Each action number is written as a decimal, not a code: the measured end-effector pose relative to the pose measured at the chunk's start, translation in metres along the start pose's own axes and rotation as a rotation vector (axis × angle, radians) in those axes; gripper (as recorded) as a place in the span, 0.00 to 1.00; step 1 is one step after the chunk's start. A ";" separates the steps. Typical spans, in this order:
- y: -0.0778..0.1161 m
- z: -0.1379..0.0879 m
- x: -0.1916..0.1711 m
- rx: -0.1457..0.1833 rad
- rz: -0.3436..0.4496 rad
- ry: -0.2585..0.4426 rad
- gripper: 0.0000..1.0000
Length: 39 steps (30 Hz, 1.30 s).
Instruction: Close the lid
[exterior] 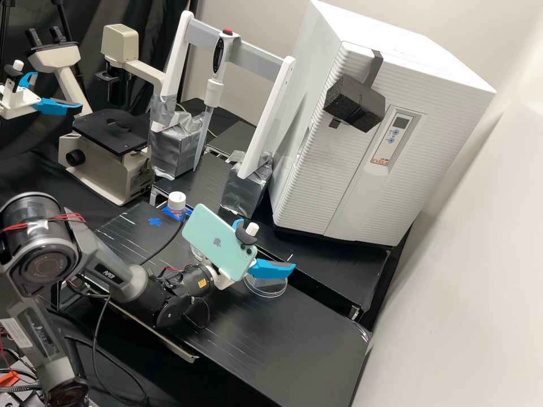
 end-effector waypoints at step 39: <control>0.010 0.027 -0.039 0.002 0.059 -0.034 1.00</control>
